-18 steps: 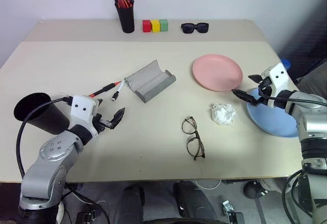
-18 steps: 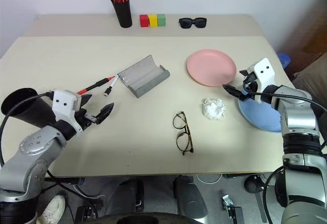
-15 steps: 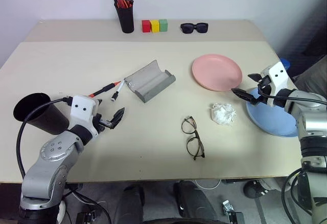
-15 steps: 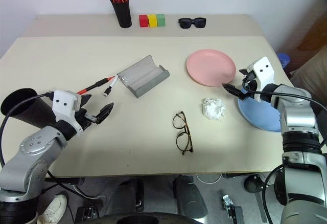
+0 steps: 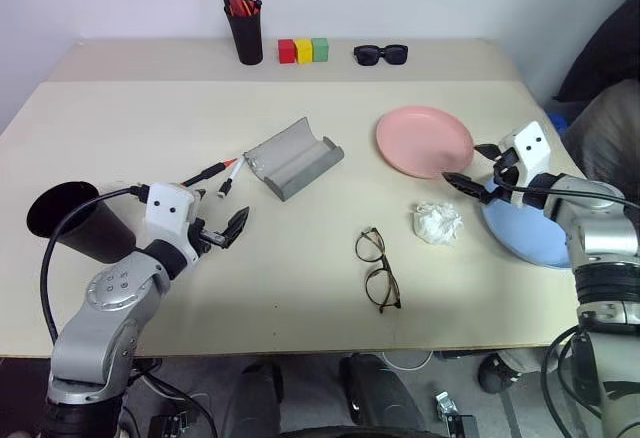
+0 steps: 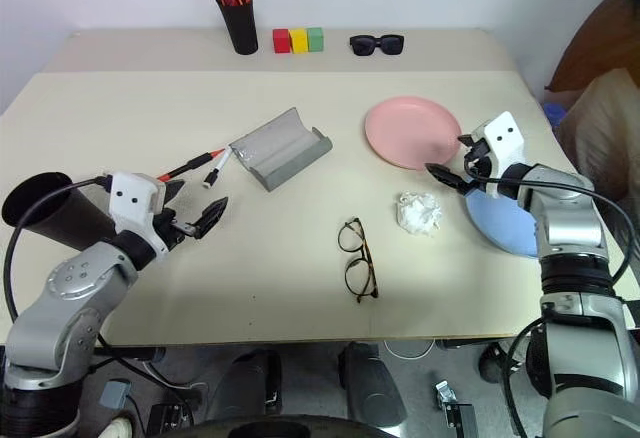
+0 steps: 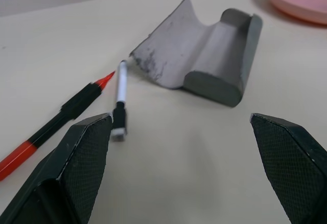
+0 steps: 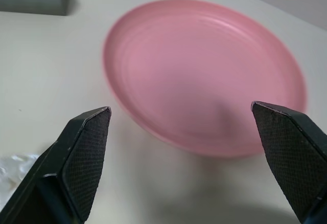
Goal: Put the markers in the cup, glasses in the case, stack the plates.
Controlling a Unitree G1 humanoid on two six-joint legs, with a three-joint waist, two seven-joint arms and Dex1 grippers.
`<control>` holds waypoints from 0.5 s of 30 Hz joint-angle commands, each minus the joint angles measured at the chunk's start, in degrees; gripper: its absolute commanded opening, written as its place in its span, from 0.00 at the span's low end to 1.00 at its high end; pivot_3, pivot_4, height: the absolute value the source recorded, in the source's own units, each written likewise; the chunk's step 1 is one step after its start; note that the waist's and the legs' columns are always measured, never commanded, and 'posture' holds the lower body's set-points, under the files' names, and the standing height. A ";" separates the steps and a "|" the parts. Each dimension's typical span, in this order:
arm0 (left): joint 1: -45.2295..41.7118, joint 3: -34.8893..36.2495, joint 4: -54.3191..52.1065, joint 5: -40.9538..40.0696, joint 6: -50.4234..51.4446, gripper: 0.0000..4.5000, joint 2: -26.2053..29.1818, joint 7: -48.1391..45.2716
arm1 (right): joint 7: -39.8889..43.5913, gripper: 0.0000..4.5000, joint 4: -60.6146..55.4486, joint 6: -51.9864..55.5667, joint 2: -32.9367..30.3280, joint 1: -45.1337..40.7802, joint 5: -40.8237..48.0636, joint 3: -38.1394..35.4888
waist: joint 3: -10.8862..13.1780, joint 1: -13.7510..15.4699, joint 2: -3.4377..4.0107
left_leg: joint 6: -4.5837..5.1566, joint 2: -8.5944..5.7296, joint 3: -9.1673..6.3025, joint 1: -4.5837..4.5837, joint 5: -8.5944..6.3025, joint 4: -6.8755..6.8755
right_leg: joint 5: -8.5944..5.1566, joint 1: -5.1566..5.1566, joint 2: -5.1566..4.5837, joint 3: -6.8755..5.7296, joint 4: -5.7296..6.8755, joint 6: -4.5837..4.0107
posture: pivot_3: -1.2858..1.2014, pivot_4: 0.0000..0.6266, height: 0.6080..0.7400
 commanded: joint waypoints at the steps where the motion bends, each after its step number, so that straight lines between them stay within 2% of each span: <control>1: -2.74 -1.95 1.14 1.71 -0.33 0.99 -1.07 1.24 | -1.69 1.00 -4.43 -0.57 1.70 -1.64 0.32 0.10 | 0.00 0.01 0.01 | 0.00 0.00 0.00 0.00 0.00 0.01 | 0.00 0.00 0.00 0.00 0.01 0.00 | 0.52 0.24 1.00; 6: -8.24 -4.36 7.07 4.31 0.76 0.99 -3.53 3.84 | -5.01 1.00 -12.50 1.66 5.55 -0.58 -0.27 2.66 | -0.01 0.02 0.01 | 0.00 -0.01 -0.02 -0.01 0.00 0.07 | 0.02 0.00 0.01 0.00 0.06 0.04 | 0.52 0.24 1.00; 9: -13.70 -4.64 11.26 4.65 3.08 0.99 -7.39 7.35 | -6.38 1.00 -20.70 5.31 9.22 1.33 0.87 5.32 | -0.01 0.22 0.01 | 0.00 -0.01 -0.06 -0.01 0.00 0.08 | 0.03 -0.02 0.01 -0.02 0.15 0.05 | 0.52 0.24 1.00; 12: -19.51 -2.77 15.33 5.35 7.87 0.99 -11.86 13.20 | -8.56 1.00 -29.70 9.62 13.65 4.70 0.68 9.76 | -0.01 0.81 0.00 | 0.00 -0.01 -0.18 -0.03 0.00 0.14 | 0.03 0.00 0.04 -0.09 0.20 0.05 | 0.52 0.24 1.00; 15: -23.81 -1.16 16.80 5.09 12.44 0.99 -14.44 16.39 | -10.51 1.00 -33.33 11.31 17.36 7.47 0.11 13.02 | -0.02 1.34 0.00 | -0.01 -0.02 -0.24 -0.07 0.00 0.16 | 0.04 -0.02 0.04 -0.11 0.22 0.07 | 0.52 0.24 1.00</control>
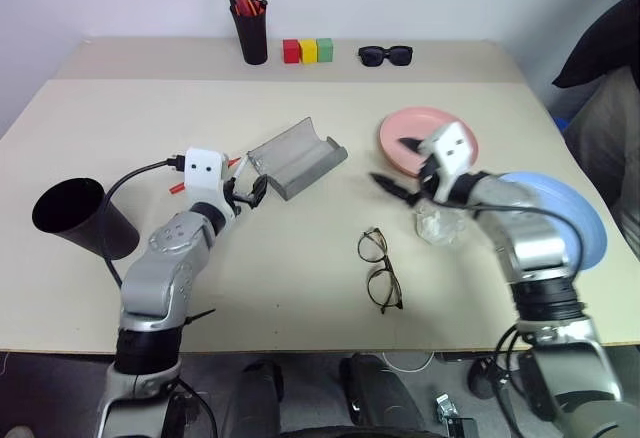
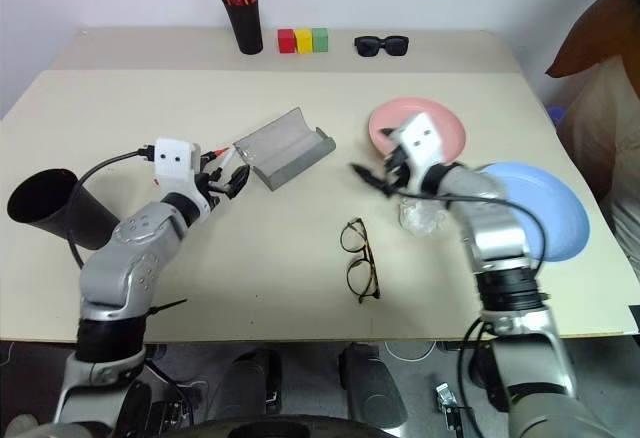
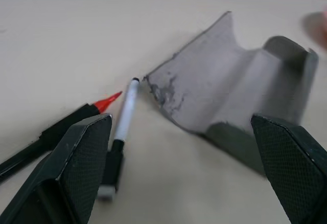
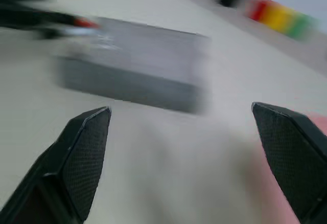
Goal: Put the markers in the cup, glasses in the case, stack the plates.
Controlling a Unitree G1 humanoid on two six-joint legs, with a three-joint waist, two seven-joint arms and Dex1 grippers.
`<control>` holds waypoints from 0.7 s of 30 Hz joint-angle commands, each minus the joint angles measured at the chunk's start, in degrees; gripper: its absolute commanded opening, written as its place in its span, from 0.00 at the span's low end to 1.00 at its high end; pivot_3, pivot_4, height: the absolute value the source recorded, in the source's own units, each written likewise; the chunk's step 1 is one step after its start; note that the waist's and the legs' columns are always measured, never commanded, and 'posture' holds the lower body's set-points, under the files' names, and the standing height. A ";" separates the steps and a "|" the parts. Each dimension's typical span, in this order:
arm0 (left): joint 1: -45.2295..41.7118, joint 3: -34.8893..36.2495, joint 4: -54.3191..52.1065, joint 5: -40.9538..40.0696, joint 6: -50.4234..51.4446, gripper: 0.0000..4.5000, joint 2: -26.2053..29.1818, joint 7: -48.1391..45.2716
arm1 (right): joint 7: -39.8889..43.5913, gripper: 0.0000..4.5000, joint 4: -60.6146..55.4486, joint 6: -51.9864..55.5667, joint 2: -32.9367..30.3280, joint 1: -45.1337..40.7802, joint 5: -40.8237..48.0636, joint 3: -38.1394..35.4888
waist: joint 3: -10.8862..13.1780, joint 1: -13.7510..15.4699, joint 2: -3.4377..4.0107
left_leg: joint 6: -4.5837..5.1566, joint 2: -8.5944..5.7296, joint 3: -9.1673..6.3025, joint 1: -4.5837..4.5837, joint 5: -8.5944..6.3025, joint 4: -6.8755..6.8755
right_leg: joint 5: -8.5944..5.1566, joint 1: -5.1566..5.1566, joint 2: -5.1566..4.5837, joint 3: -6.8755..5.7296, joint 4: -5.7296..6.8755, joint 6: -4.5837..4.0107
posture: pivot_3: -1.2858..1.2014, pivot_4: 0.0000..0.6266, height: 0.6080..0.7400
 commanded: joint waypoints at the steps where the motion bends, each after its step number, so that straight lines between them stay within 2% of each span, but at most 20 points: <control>1: -3.90 2.39 0.36 0.53 4.56 0.99 -1.15 4.02 | -2.54 1.00 -5.06 1.40 2.47 1.76 -0.56 2.68 | 0.00 0.09 0.00 | 0.00 0.00 0.00 -0.01 0.00 0.01 | 0.00 -0.02 0.00 -0.01 0.00 0.00 | 0.52 0.24 1.00; 8: -14.16 4.99 7.59 3.37 18.07 0.99 -2.40 10.84 | -5.16 1.00 -6.48 0.45 6.68 3.33 -4.27 9.53 | 0.00 0.20 -0.01 | -0.01 -0.05 -0.02 -0.02 0.01 0.23 | 0.03 0.00 0.00 -0.03 0.14 0.03 | 0.52 0.24 1.00; 16: -20.51 5.25 15.13 3.58 25.55 0.99 -0.10 8.10 | -6.66 1.00 -6.91 0.79 9.38 3.25 -5.29 11.48 | 0.00 0.07 -0.01 | -0.08 -0.05 -0.06 -0.02 0.04 0.26 | 0.03 -0.04 0.02 -0.06 0.28 0.03 | 0.52 0.24 1.00; 21: -24.00 8.05 20.62 3.60 30.72 0.99 -0.34 8.36 | -6.82 1.00 -6.37 0.40 9.49 3.01 -5.59 10.97 | 0.01 0.10 -0.02 | -0.08 -0.06 -0.07 -0.04 0.04 0.32 | 0.02 -0.04 0.02 -0.08 0.32 0.03 | 0.52 0.24 1.00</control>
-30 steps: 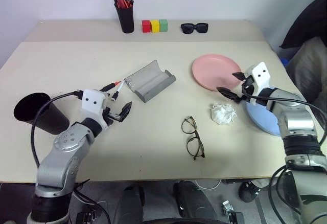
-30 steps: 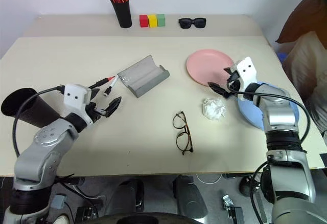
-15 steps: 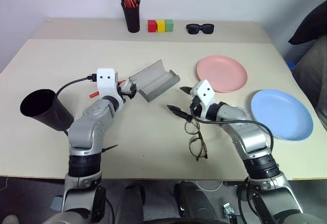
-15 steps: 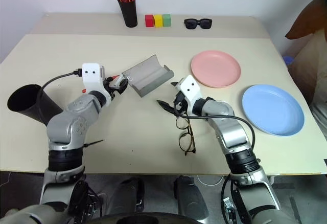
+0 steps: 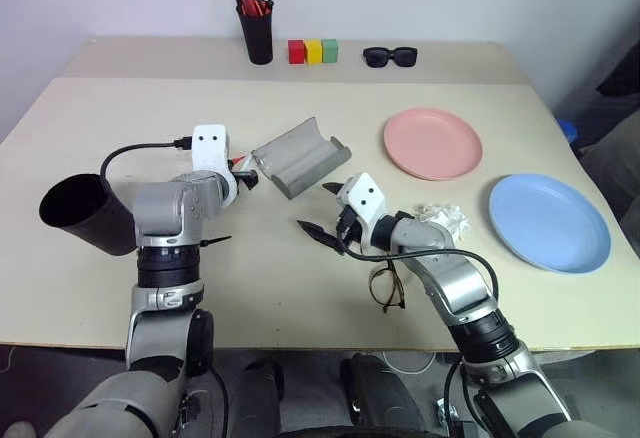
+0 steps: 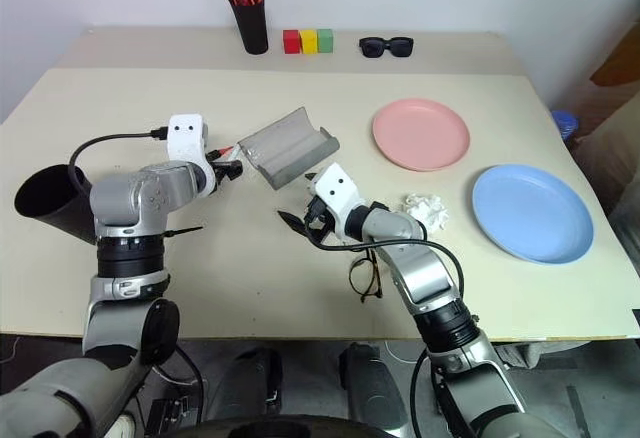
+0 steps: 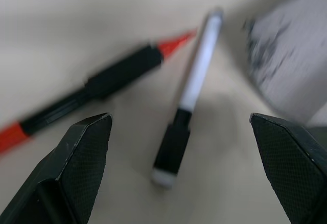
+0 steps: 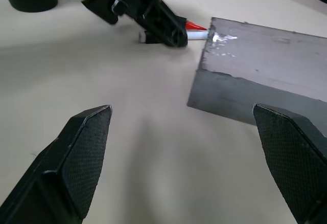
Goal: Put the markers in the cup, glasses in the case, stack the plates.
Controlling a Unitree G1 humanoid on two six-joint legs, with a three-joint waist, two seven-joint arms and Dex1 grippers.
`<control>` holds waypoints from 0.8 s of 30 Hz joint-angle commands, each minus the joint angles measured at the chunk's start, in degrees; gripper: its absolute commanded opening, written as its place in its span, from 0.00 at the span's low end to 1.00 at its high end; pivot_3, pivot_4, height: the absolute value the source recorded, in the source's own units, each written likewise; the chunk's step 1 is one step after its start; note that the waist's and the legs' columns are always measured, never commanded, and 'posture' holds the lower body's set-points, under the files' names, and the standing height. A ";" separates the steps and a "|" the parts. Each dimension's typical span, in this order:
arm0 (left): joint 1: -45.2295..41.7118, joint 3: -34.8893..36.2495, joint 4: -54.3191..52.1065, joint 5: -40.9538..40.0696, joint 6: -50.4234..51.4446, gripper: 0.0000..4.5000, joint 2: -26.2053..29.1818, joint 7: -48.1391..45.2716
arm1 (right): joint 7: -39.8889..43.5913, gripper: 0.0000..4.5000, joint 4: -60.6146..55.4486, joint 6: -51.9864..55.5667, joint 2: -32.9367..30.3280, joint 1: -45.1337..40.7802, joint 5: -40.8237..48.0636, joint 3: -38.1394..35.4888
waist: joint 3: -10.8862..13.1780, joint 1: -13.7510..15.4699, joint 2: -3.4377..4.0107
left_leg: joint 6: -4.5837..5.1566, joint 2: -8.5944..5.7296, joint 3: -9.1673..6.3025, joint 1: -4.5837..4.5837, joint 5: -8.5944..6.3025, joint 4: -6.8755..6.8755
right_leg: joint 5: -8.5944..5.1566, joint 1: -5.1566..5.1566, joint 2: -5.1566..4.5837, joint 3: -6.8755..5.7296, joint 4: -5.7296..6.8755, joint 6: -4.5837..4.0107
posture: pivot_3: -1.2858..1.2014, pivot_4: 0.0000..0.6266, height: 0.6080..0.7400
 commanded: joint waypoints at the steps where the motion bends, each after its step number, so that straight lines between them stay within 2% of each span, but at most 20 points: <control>1: -2.41 1.46 1.32 0.20 2.21 0.99 0.46 -0.54 | -0.57 1.00 -2.03 -1.16 0.34 -0.77 -0.05 -0.79 | 0.00 -0.02 0.00 | 0.00 0.00 -0.01 -0.01 0.00 0.01 | 0.00 0.00 0.00 -0.01 0.01 0.00 | 0.52 0.24 1.00; 2: -2.60 1.21 1.77 0.19 2.43 0.99 0.65 -0.96 | -0.74 1.00 -2.06 -1.09 0.44 -0.80 -0.04 -0.86 | 0.00 -0.02 0.00 | 0.00 0.00 0.00 0.00 0.00 0.01 | 0.00 0.00 0.00 0.00 0.02 0.00 | 0.52 0.24 1.00; 3: -2.78 0.76 2.40 0.45 2.44 0.88 0.85 -1.12 | -0.90 1.00 -2.06 -1.01 0.54 -0.85 0.02 -0.96 | 0.00 -0.03 0.00 | 0.00 0.00 -0.01 0.00 0.00 0.01 | 0.00 0.00 0.00 0.00 0.04 0.00 | 0.52 0.24 1.00; 4: -2.91 0.44 2.77 0.71 2.60 0.82 0.97 -1.13 | -1.03 1.00 -2.12 -0.96 0.59 -0.87 0.04 -0.98 | 0.00 -0.03 0.00 | 0.00 0.00 -0.01 0.00 0.00 0.01 | 0.00 -0.02 0.00 -0.01 0.06 0.00 | 0.52 0.24 1.00; 11: -3.33 0.24 3.09 2.33 2.54 0.04 0.88 -0.69 | -1.83 1.00 -2.25 -0.93 0.87 -0.64 0.09 -0.97 | 0.00 0.04 0.00 | -0.03 -0.01 -0.02 0.00 0.01 0.10 | 0.00 -0.02 0.00 -0.01 0.17 0.00 | 0.52 0.24 1.00; 12: -3.33 1.05 2.46 2.31 1.32 0.01 0.56 -0.43 | -1.86 1.00 -2.16 -0.95 0.89 -0.71 0.13 -0.98 | 0.00 0.04 0.00 | -0.03 -0.01 -0.02 0.00 0.01 0.11 | 0.00 -0.02 0.00 -0.01 0.18 0.00 | 0.52 0.24 1.00; 16: -3.27 4.41 -1.76 1.18 -3.80 0.01 -0.90 -0.63 | -1.86 1.00 -1.78 -0.82 1.12 -1.19 0.50 -1.21 | 0.01 0.01 -0.02 | -0.03 -0.01 -0.02 -0.01 0.01 0.11 | 0.00 -0.03 -0.01 -0.01 0.20 0.00 | 0.52 0.24 1.00; 19: -2.35 4.05 -5.78 -0.20 -8.87 0.01 -0.73 -3.63 | -1.82 1.00 -1.41 -0.64 1.41 -1.70 0.97 -1.57 | 0.01 -0.06 -0.02 | -0.03 0.00 -0.02 -0.04 0.01 0.11 | 0.00 -0.07 -0.01 -0.01 0.20 0.00 | 0.52 0.24 1.00; 21: -0.24 4.00 -10.13 -0.12 -18.25 0.01 -0.83 -5.49 | -1.74 1.00 -1.12 -0.63 1.65 -2.05 1.22 -1.80 | 0.01 -0.14 -0.02 | -0.04 0.00 -0.02 -0.04 0.01 0.11 | 0.00 -0.07 -0.01 -0.01 0.21 0.00 | 0.52 0.24 1.00; 23: 4.26 5.91 -17.98 2.73 -36.25 0.01 -0.88 -4.55 | -1.39 1.00 -0.55 -0.72 1.93 -2.68 1.80 -2.31 | 0.01 -0.25 -0.02 | -0.06 0.02 0.02 -0.03 0.02 0.09 | 0.00 -0.09 -0.01 0.04 0.22 0.00 | 0.52 0.24 1.00; 24: 6.00 7.17 -20.57 3.43 -40.80 0.01 -0.70 -3.74 | -1.26 1.00 -0.28 -0.76 2.01 -2.93 1.95 -2.49 | 0.01 -0.25 -0.02 | -0.08 0.04 0.03 -0.04 0.03 0.08 | 0.00 -0.12 -0.01 0.07 0.23 -0.01 | 0.52 0.24 1.00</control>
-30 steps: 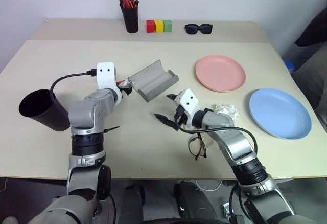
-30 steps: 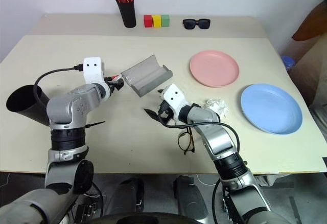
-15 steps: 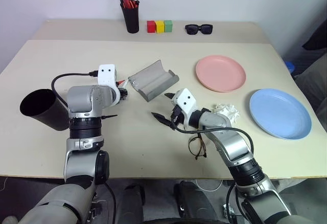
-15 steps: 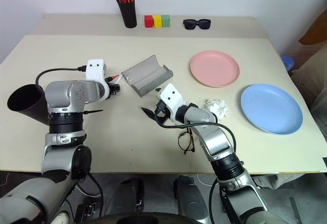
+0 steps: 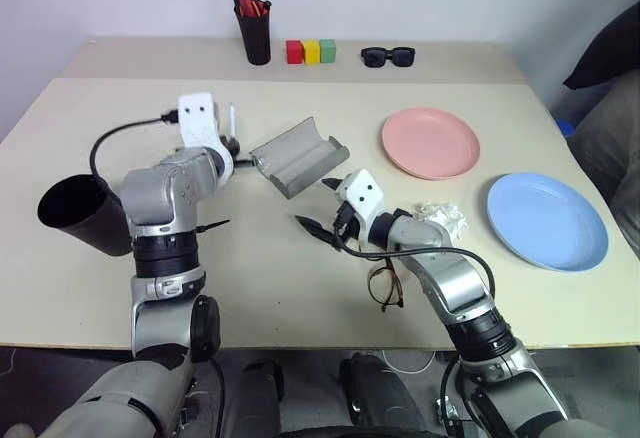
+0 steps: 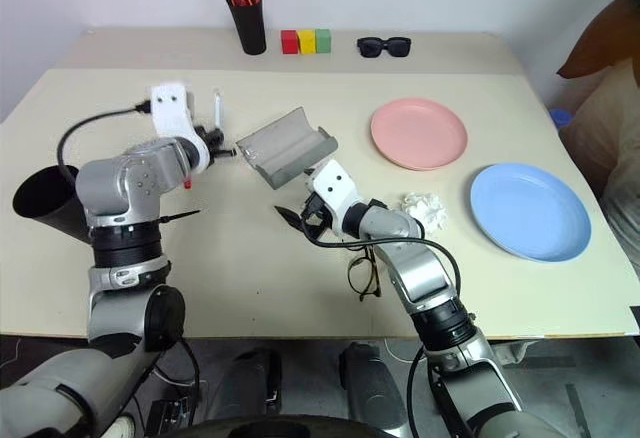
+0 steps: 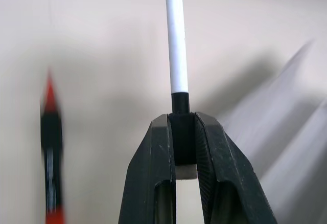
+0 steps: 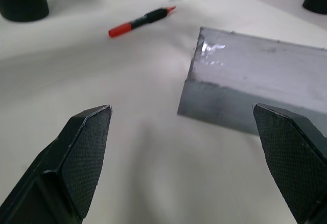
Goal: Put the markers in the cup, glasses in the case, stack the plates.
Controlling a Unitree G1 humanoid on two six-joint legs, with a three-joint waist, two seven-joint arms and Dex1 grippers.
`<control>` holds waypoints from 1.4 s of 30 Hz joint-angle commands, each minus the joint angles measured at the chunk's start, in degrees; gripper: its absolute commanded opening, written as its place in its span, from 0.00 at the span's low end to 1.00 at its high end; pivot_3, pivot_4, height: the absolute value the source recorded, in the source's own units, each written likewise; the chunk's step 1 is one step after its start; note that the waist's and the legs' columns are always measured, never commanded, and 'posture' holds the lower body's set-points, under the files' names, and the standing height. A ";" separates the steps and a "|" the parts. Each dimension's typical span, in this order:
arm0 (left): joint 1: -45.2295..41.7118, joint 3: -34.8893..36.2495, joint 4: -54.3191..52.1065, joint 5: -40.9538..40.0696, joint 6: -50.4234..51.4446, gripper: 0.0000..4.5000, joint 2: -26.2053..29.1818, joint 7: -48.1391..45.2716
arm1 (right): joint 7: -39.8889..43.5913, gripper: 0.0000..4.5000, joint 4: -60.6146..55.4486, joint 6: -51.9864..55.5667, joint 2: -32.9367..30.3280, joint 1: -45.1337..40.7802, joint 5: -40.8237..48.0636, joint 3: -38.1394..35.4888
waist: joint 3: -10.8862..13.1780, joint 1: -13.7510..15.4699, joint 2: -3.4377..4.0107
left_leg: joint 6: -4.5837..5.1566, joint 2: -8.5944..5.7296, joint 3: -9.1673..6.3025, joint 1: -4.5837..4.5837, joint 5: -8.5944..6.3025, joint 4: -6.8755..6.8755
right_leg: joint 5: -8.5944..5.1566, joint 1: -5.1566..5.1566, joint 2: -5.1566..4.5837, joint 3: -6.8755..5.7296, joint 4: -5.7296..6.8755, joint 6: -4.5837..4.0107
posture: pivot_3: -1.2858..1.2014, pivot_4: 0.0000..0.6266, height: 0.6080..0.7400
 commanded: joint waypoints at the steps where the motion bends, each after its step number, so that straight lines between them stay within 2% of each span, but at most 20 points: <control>1: 4.70 4.35 -11.71 2.83 -21.25 0.01 0.97 2.06 | 0.51 1.00 -0.23 -0.66 0.65 -1.82 1.53 -1.76 | 0.00 0.02 0.00 | -0.02 0.01 0.03 0.01 0.01 -0.02 | 0.00 -0.01 0.00 0.00 0.00 0.00 | 0.52 0.24 1.00; 4: 10.76 6.64 -16.65 6.80 -28.71 0.01 3.46 4.53 | 1.20 1.00 0.81 -1.35 0.49 -2.20 1.77 -1.99 | 0.00 0.13 0.00 | -0.01 0.01 0.05 0.02 0.00 -0.03 | 0.00 0.00 -0.01 0.01 0.00 -0.01 | 0.52 0.24 1.00; 8: 19.41 9.74 -25.23 9.80 -32.75 0.01 4.02 7.22 | 3.80 1.00 1.15 -1.47 1.08 -3.28 5.00 -3.49 | -0.01 0.31 -0.04 | 0.05 0.00 0.09 0.02 -0.03 0.02 | 0.00 0.04 -0.03 0.03 -0.02 -0.01 | 0.52 0.24 1.00; 11: 25.16 10.41 -30.48 11.38 -33.78 0.01 3.28 8.35 | 7.25 1.00 0.40 -0.69 1.40 -4.28 9.32 -4.83 | -0.01 0.40 -0.08 | 0.10 0.00 0.08 -0.01 -0.05 0.04 | 0.00 0.06 -0.05 0.02 -0.03 -0.01 | 0.52 0.24 1.00; 13: 32.11 11.66 -33.65 13.08 -35.10 0.01 0.80 9.85 | 10.67 1.00 -0.41 0.46 1.53 -5.28 12.94 -5.26 | -0.04 0.16 -0.09 | 0.10 0.00 0.02 0.00 -0.05 0.07 | 0.01 0.09 -0.04 -0.04 -0.03 -0.01 | 0.52 0.24 1.00; 17: 39.32 11.57 -34.53 14.74 -37.37 0.01 -1.79 11.03 | 13.89 1.00 -1.30 2.05 2.05 -5.97 17.39 -5.46 | -0.03 0.06 -0.11 | 0.15 0.04 0.02 0.08 -0.08 0.05 | 0.00 0.12 0.00 -0.02 -0.02 -0.02 | 0.52 0.24 1.00; 22: 42.41 10.92 -32.02 15.31 -40.57 0.01 -3.89 12.30 | 17.07 1.00 -4.66 3.83 2.91 -4.94 21.86 -4.13 | -0.04 0.08 -0.13 | 0.15 0.03 0.00 0.06 -0.08 0.10 | 0.02 0.15 0.00 -0.07 -0.03 -0.08 | 0.52 0.24 1.00; 29: 43.11 10.08 -28.06 16.44 -43.41 0.01 -5.40 13.80 | 15.61 1.00 -4.92 3.29 3.43 -3.89 19.86 -1.38 | -0.05 0.07 -0.15 | 0.15 0.03 -0.02 0.04 -0.08 0.09 | 0.02 0.14 0.02 -0.09 -0.05 -0.08 | 0.52 0.24 1.00; 40: 44.21 10.38 -24.98 15.94 -45.87 0.01 -7.10 15.22 | 13.19 1.00 -5.19 2.73 3.68 -3.19 18.50 -0.94 | -0.05 0.05 -0.15 | 0.15 0.04 -0.02 0.04 -0.08 0.09 | 0.01 0.12 0.03 -0.08 -0.07 -0.09 | 0.52 0.24 1.00; 41: 44.17 10.38 -24.89 15.75 -46.09 0.22 -7.16 15.28 | 13.15 1.00 -5.24 2.75 3.68 -3.16 18.48 -0.91 | -0.05 0.05 -0.15 | 0.15 0.04 -0.02 0.04 -0.08 0.09 | 0.01 0.12 0.02 -0.08 -0.07 -0.09 | 0.52 0.24 1.00; 42: 44.25 10.24 -24.94 16.12 -46.02 0.30 -7.05 15.41 | 13.13 1.00 -5.32 2.79 3.67 -3.11 18.47 -0.88 | -0.05 0.05 -0.15 | 0.15 0.04 -0.02 0.04 -0.08 0.08 | 0.01 0.12 0.02 -0.08 -0.07 -0.09 | 0.52 0.24 1.00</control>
